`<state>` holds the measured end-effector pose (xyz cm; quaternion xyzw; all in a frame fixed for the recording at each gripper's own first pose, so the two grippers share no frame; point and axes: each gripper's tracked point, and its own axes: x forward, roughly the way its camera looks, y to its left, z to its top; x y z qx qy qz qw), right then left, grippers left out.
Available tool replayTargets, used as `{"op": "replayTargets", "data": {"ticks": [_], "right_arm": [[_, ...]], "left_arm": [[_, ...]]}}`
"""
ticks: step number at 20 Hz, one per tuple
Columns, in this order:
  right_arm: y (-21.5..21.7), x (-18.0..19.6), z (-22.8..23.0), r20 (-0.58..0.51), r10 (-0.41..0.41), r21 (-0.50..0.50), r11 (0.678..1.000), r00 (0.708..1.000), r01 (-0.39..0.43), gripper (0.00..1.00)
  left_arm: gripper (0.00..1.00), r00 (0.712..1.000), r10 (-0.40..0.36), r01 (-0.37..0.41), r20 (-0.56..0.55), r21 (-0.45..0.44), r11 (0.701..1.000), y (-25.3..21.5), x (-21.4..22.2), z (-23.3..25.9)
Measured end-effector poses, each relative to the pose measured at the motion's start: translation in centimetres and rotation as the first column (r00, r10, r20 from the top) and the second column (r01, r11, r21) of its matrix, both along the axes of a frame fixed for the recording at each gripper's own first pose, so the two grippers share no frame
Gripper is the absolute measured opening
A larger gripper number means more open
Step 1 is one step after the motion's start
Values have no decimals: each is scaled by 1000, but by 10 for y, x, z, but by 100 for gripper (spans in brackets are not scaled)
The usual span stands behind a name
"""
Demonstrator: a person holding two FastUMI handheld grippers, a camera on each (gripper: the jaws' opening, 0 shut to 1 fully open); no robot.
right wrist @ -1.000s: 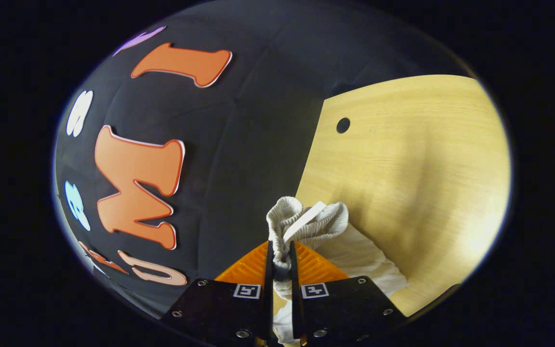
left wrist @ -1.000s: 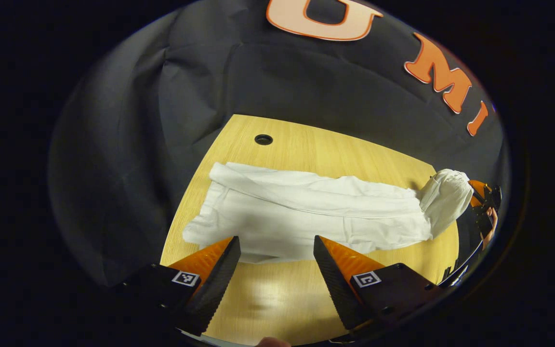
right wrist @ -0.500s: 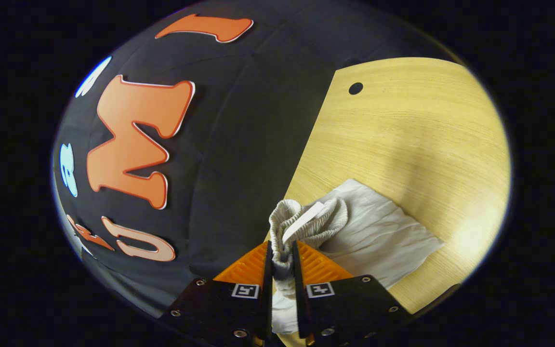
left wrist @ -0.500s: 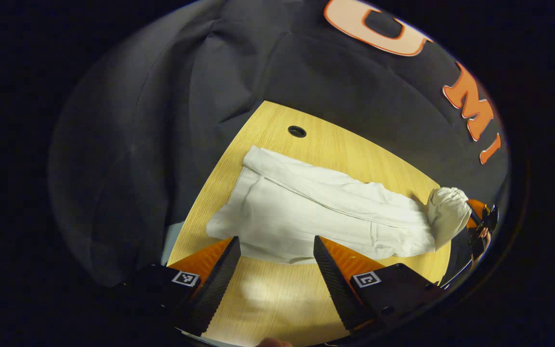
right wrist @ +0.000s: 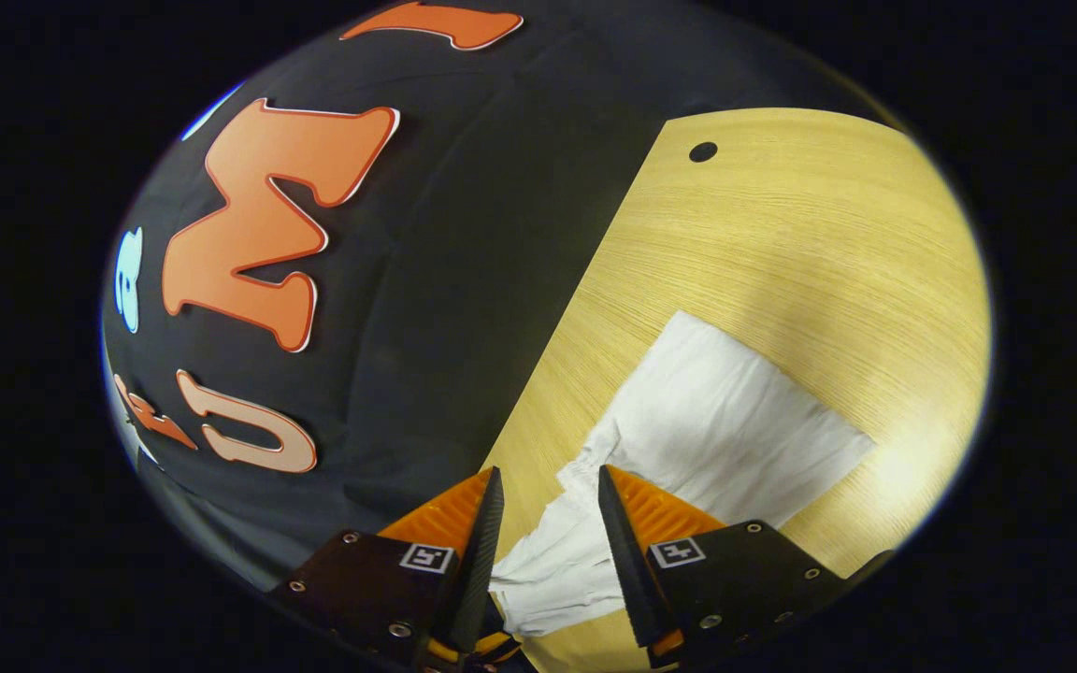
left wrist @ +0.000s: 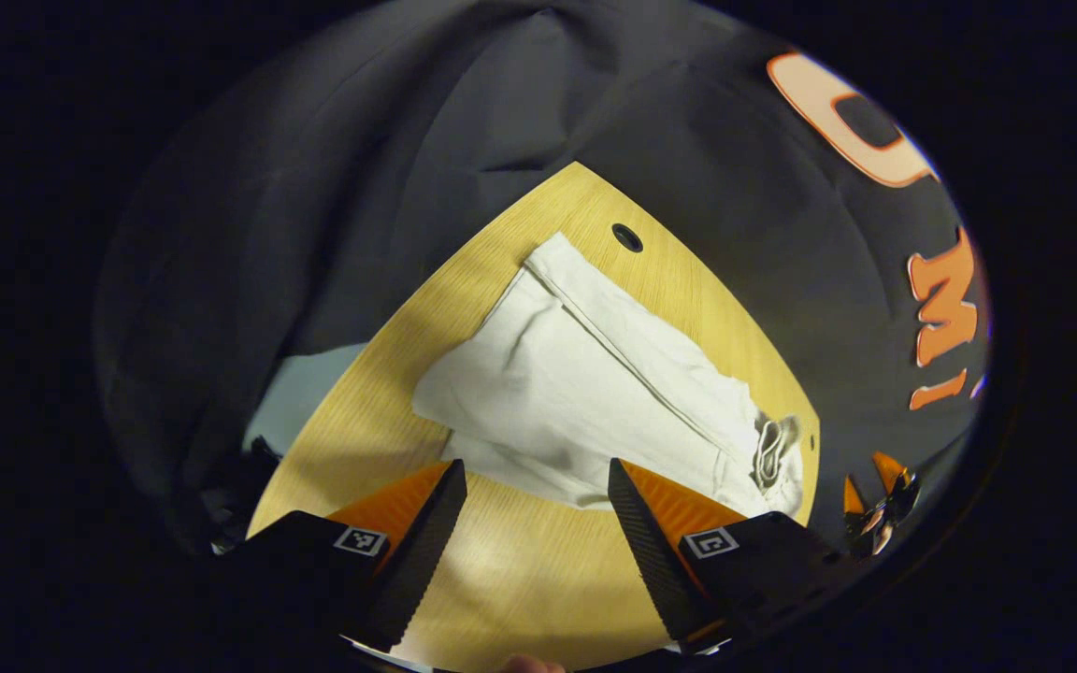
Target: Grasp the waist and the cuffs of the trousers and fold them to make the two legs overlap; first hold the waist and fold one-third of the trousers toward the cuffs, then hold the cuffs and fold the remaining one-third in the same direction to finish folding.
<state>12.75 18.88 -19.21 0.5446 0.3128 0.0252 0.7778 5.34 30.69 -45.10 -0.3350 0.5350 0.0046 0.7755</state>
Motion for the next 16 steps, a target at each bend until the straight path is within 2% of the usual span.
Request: {"op": "replayTargets", "data": {"ticks": [1,2,3,5,6,8,10,12,14,16], "right_arm": [[-4,-1,0,2,-6,-8,1000,1000,6,53],[-9,-2,0,-1,-12,-14,1000,1000,12,64],[-12,-3,1,-1,-17,-18,1000,1000,17,67],[-20,-4,1,-3,-28,-27,999,1000,27,70],[-24,-5,3,0,-31,-34,999,1000,31,71],[-31,-8,4,5,-39,-45,998,999,39,71],[-39,-10,5,5,-48,-45,998,999,48,71],[-46,-12,6,4,-62,-53,997,998,62,71],[-52,-17,3,-1,-69,-62,996,998,69,71],[-60,-25,0,-12,-77,-74,994,997,76,71]], "left_arm": [[99,1000,24,-25,-8,-32,999,-1,0,-3],[99,999,48,-49,-14,-57,997,0,1,-6],[99,997,71,-73,-23,-80,994,1,1,-9],[96,993,108,-113,-44,-121,986,1,-1,-14],[99,991,123,-130,-55,-142,981,-1,0,-16],[98,986,165,-167,-25,-165,972,-3,15,-20],[99,985,170,-169,-6,-171,971,-10,25,-23],[94,986,165,-161,10,-162,974,-14,36,-25],[84,988,155,-154,3,-129,980,-21,43,-34],[56,987,163,-163,-3,-96,982,-22,48,-41]]}}
